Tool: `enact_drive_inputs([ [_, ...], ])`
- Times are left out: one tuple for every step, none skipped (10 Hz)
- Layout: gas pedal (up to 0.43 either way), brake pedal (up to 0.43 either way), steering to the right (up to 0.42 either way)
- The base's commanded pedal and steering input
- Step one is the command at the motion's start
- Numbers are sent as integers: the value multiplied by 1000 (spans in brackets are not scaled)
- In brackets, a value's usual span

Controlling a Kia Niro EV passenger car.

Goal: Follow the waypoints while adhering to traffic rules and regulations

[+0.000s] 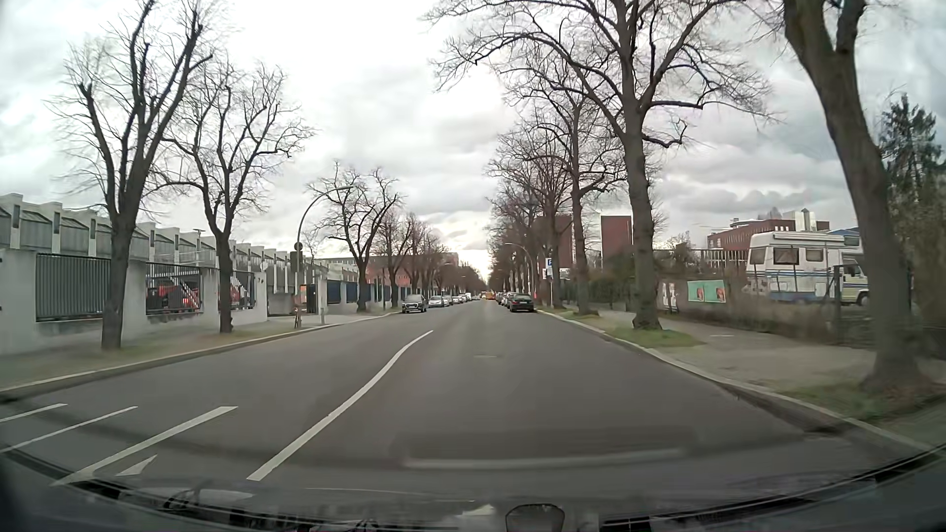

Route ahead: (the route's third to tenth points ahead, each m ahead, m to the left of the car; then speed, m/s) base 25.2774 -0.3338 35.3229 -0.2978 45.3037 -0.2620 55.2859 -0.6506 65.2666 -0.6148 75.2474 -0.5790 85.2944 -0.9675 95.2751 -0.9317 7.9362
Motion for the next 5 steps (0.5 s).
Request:
enact_drive_inputs([
  [39,12,-5],
  [39,12,-5],
  [39,12,-5],
  [39,12,-5],
  [39,12,-5],
])
